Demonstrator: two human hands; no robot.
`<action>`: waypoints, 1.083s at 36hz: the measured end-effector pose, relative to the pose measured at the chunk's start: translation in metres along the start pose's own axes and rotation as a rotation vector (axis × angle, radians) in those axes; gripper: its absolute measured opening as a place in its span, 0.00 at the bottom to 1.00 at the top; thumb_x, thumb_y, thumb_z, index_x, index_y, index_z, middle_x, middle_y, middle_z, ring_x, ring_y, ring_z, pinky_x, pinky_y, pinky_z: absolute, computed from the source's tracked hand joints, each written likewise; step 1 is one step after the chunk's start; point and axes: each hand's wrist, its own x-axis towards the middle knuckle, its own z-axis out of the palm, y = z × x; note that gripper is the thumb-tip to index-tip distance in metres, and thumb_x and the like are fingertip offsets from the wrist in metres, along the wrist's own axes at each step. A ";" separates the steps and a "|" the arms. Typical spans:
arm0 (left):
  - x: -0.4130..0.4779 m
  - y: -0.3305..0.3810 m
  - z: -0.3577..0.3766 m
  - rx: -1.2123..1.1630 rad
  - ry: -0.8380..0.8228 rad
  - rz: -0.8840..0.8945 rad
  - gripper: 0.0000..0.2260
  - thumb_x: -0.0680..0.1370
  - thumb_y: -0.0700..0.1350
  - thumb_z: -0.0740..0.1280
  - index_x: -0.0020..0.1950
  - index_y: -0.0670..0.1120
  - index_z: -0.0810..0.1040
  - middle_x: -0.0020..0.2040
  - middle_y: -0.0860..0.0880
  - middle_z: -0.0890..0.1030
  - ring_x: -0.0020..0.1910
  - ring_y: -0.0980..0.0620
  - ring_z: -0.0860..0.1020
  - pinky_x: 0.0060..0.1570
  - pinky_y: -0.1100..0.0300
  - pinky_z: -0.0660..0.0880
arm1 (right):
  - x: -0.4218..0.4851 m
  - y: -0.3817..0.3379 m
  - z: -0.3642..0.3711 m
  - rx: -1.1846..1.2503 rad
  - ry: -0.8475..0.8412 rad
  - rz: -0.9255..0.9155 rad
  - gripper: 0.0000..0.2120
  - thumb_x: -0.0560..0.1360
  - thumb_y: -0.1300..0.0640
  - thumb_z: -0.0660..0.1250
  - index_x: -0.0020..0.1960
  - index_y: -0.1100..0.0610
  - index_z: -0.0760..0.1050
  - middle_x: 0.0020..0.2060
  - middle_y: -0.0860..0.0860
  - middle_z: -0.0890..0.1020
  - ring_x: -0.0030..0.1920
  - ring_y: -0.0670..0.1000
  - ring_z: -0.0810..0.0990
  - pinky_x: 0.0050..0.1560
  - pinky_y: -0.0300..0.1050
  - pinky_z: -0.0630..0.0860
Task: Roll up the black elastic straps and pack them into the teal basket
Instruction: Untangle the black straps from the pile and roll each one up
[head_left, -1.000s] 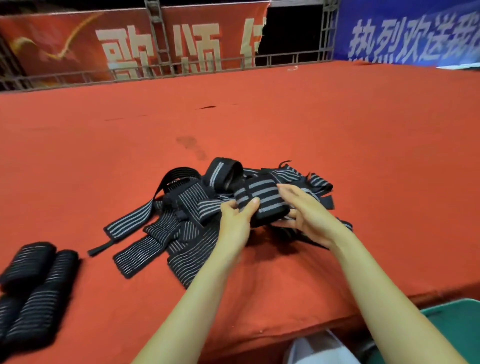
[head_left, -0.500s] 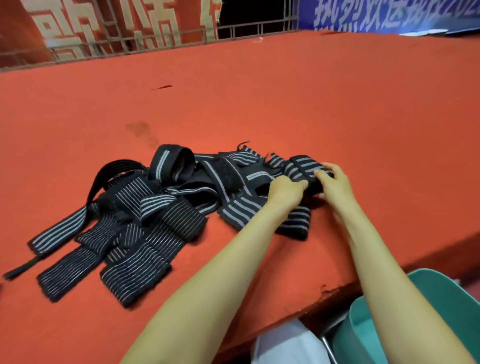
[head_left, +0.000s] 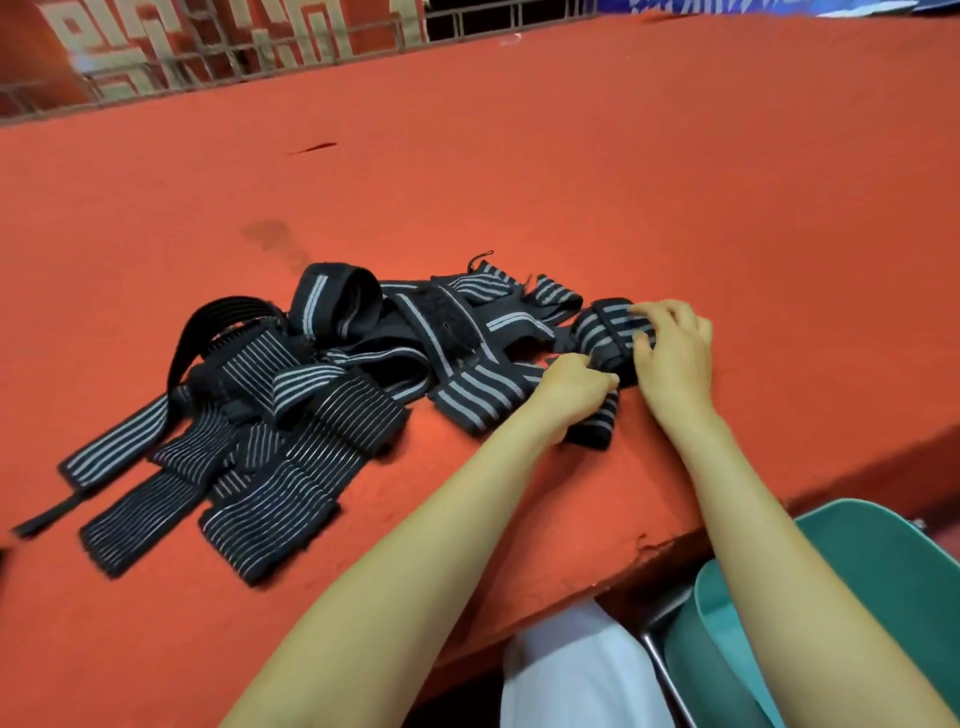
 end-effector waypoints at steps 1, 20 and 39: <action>-0.004 0.002 -0.001 0.020 -0.002 0.006 0.09 0.76 0.41 0.65 0.52 0.38 0.79 0.45 0.45 0.79 0.45 0.49 0.76 0.49 0.53 0.74 | -0.001 -0.002 0.000 -0.005 -0.004 -0.068 0.15 0.78 0.64 0.59 0.61 0.57 0.77 0.60 0.55 0.76 0.62 0.59 0.68 0.61 0.45 0.64; -0.084 -0.079 -0.134 0.563 0.552 0.291 0.17 0.72 0.39 0.68 0.61 0.42 0.77 0.59 0.43 0.74 0.61 0.43 0.70 0.64 0.56 0.63 | -0.074 -0.109 0.036 0.194 -0.306 -0.616 0.11 0.76 0.57 0.64 0.56 0.59 0.79 0.54 0.53 0.80 0.58 0.54 0.76 0.61 0.45 0.69; -0.169 -0.145 -0.205 0.602 0.367 -0.123 0.38 0.66 0.59 0.75 0.72 0.51 0.64 0.59 0.52 0.75 0.63 0.48 0.68 0.63 0.52 0.64 | -0.123 -0.176 0.085 0.331 -0.668 -0.314 0.23 0.77 0.58 0.65 0.71 0.54 0.66 0.60 0.53 0.70 0.61 0.49 0.71 0.67 0.46 0.66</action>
